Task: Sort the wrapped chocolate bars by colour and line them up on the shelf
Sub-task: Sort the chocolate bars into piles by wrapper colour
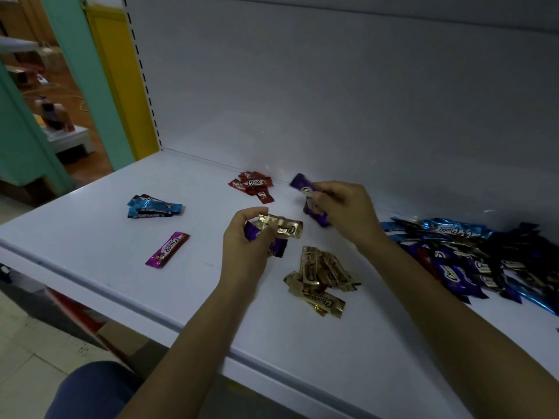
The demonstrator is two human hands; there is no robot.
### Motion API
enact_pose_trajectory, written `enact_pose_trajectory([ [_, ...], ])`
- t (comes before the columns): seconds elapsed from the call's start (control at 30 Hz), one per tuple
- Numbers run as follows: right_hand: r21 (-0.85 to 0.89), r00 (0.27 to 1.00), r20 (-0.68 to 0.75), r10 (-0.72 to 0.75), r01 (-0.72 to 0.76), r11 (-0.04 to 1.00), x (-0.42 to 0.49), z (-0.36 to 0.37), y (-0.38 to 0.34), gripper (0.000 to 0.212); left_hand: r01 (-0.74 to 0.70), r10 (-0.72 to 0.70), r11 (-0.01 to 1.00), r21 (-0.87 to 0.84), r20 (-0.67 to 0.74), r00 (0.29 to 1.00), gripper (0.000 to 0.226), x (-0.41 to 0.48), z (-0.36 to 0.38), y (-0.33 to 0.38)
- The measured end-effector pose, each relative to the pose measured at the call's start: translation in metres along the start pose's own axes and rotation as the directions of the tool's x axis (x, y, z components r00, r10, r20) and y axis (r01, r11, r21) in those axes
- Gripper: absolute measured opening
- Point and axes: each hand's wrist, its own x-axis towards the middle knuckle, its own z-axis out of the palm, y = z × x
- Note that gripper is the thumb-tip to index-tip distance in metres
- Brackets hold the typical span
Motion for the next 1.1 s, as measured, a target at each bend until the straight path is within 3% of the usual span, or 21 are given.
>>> enact_pose_trajectory([
  [0.07,-0.262,0.985,-0.154,-0.075,0.032,0.965,0.006,-0.015,0.019,0.024,0.02,-0.02,1.0,-0.01,0.005,1.0,0.031,-0.001,0.0,0.001],
  [0.17,-0.434,0.958,-0.271,-0.097,-0.031,0.9,0.005,-0.029,0.041,0.014,0.036,-0.037,0.999,-0.016,-0.002,0.999,0.035,-0.002,0.001,0.003],
  [0.23,-0.556,0.959,-0.258,-0.119,-0.047,0.83,0.006,-0.03,0.052,0.012,0.021,-0.021,1.0,0.001,0.014,1.0,0.03,-0.002,0.001,0.004],
  [0.3,-0.649,0.983,-0.153,-0.097,-0.027,0.76,0.008,-0.027,0.06,0.02,0.002,-0.003,1.0,0.011,0.027,1.0,0.024,-0.004,0.002,0.005],
  [0.37,-0.691,0.994,-0.094,-0.049,-0.03,0.722,0.011,-0.025,0.062,0.027,0.006,-0.006,1.0,0.008,0.029,1.0,0.02,-0.005,0.002,0.007],
  [0.43,-0.72,0.99,-0.108,-0.09,-0.016,0.694,0.012,-0.025,0.055,0.027,0.01,-0.01,1.0,0.001,0.03,1.0,0.018,-0.006,0.002,0.008],
  [0.5,-0.594,0.982,-0.102,-0.157,0.067,0.802,0.009,-0.022,0.039,0.023,0.017,-0.017,1.0,-0.009,0.027,0.999,0.017,-0.006,0.002,0.01],
  [0.53,-0.424,0.99,-0.05,-0.134,0.1,0.9,0.007,-0.02,0.028,0.025,0.023,-0.022,1.0,-0.014,0.021,1.0,0.016,-0.006,0.003,0.01],
  [0.6,-0.056,0.981,0.185,-0.052,0.063,0.996,0.001,-0.013,0.002,0.032,0.031,-0.031,0.999,-0.029,0.009,0.999,0.014,-0.006,0.002,0.011],
  [0.63,0.018,0.958,0.282,-0.049,0.046,0.999,-0.002,-0.008,-0.006,0.033,0.03,-0.03,0.999,-0.039,0.013,0.999,0.013,-0.006,0.002,0.011],
  [0.7,0.027,0.932,0.35,-0.099,0.096,0.995,-0.005,0.003,-0.013,0.028,0.024,-0.022,0.999,-0.049,0.028,0.999,0.013,-0.006,0.001,0.011],
  [0.8,-0.001,0.945,0.298,-0.137,0.144,0.99,-0.007,0.013,-0.01,0.016,0.033,-0.031,0.998,-0.055,0.039,0.999,0.022,-0.006,0.001,0.01],
  [1.0,0.068,0.985,0.163,0.058,-0.07,0.995,0.002,-0.004,-0.001,0.011,0.089,-0.08,0.992,-0.092,0.092,0.993,0.05,-0.006,0.0,0.009],
  [1.1,0.052,0.984,0.171,0.054,-0.064,0.997,-0.002,-0.022,-0.007,0.016,0.049,-0.037,0.993,-0.111,0.107,0.994,0.052,-0.006,0.002,0.011],
])
